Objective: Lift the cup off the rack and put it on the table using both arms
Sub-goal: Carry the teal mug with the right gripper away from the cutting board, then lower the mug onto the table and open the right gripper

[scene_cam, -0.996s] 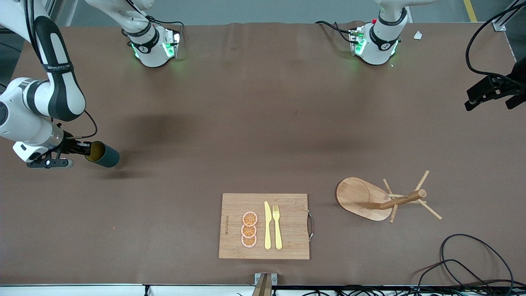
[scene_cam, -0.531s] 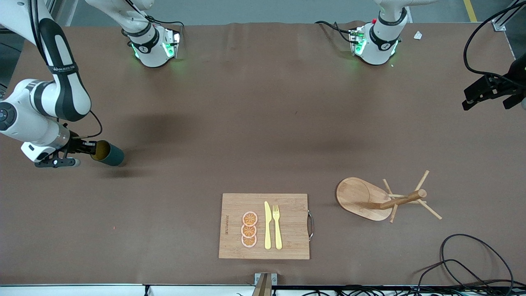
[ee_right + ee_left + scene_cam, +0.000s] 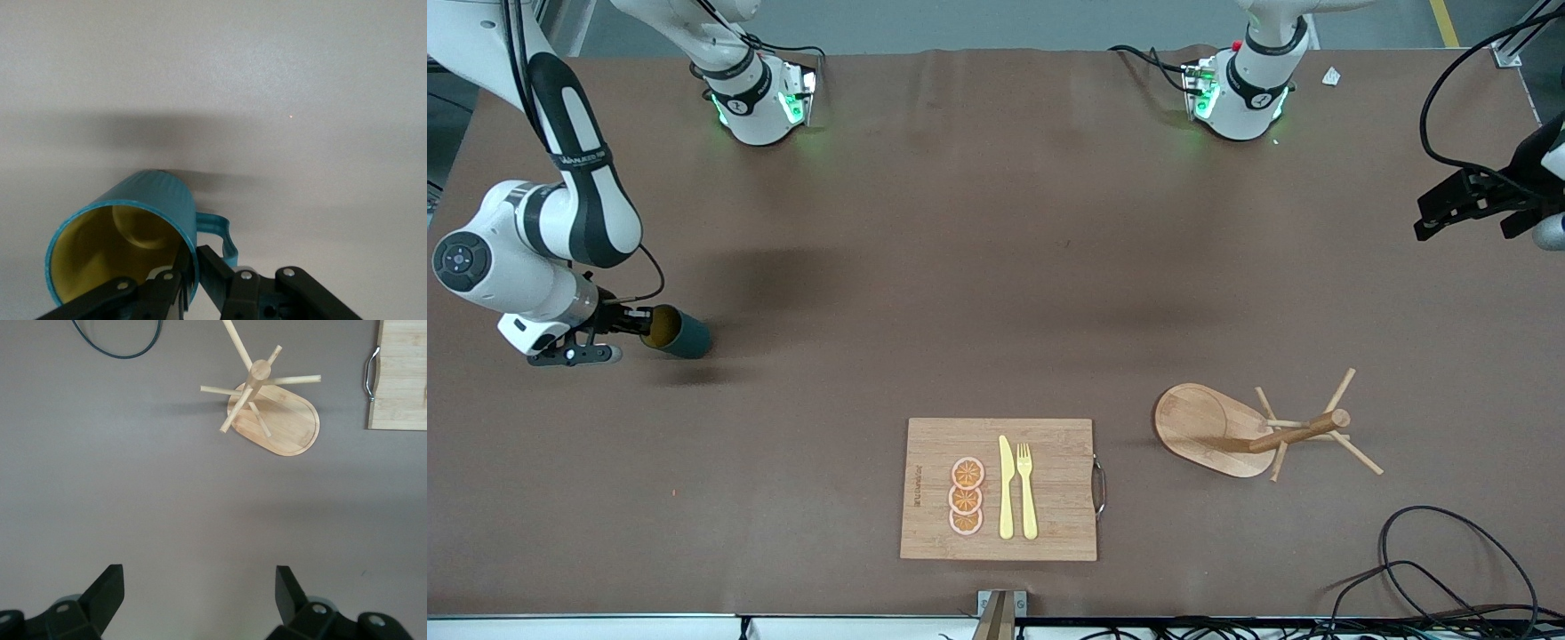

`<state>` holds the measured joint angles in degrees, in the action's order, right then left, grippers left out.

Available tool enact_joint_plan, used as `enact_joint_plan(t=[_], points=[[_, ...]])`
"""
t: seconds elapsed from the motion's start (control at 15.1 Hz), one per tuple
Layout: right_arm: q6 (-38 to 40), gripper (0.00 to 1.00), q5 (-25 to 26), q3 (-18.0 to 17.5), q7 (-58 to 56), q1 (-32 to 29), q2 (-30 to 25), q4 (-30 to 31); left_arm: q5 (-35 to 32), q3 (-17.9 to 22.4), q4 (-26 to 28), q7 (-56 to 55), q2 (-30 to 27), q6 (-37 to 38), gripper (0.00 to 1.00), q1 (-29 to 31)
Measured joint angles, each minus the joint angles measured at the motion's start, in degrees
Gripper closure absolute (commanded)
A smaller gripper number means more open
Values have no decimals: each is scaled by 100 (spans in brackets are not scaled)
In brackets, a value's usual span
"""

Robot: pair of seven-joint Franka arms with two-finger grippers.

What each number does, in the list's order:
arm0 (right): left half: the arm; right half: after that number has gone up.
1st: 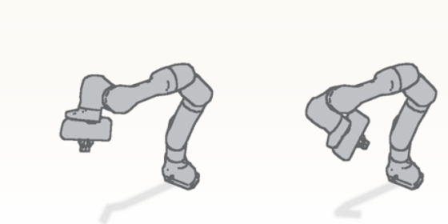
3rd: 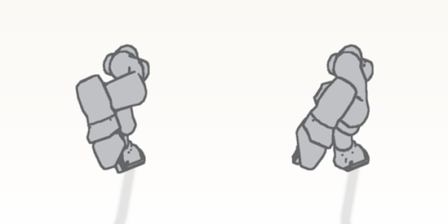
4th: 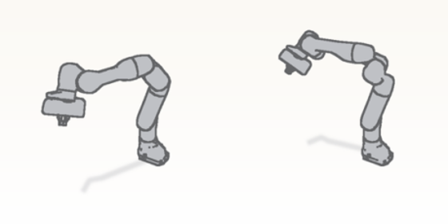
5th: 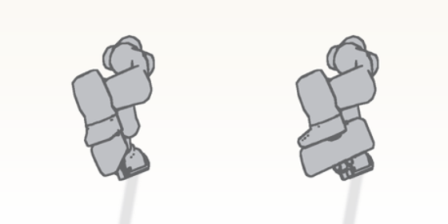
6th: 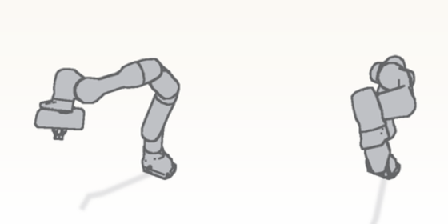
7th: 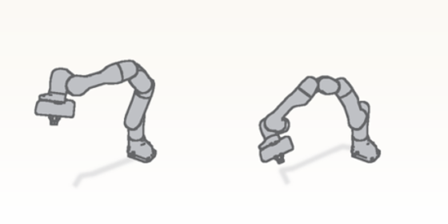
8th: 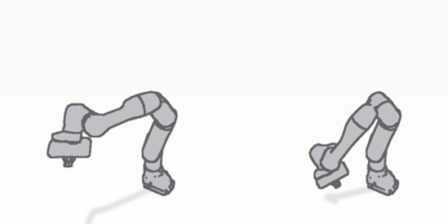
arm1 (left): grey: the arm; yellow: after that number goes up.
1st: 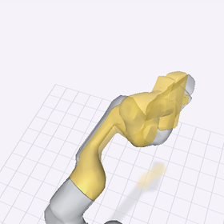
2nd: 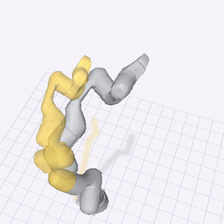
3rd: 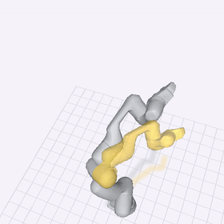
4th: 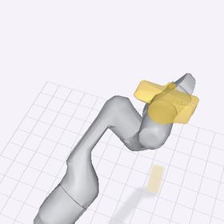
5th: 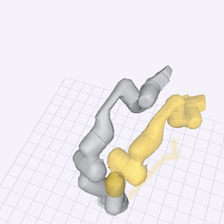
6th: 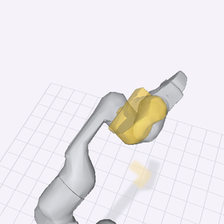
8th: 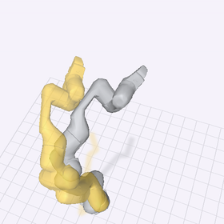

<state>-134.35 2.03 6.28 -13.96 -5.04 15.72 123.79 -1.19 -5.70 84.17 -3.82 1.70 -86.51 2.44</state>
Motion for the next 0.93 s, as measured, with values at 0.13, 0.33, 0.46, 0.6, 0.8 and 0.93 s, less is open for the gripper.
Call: enact_joint_plan(t=[0.13, 0.33, 0.46, 0.6, 0.8, 0.93], points=[[0, 19, -2, -3, 0, 6, 1, 10, 0, -76, 0, -91, 12, 0, 0, -13], [2, 0, -3, -15, 2, 55, 5, 18, 0, -138, 1, -120, 33, 1, 0, -35], [35, 0, -3, -17, 3, 63, 5, 15, 0, -138, 1, -120, 55, 1, 0, -34], [226, 0, -3, -17, 3, 63, 2, -58, 0, -139, 1, -120, 66, 1, 0, -34], [871, 0, -5, -19, 3, 79, -49, -507, 0, -151, -55, -120, 61, 0, 0, -34], [1196, 0, -16, -28, 15, 113, -136, -833, 0, -219, -106, -120, 50, 9, 0, -34]])
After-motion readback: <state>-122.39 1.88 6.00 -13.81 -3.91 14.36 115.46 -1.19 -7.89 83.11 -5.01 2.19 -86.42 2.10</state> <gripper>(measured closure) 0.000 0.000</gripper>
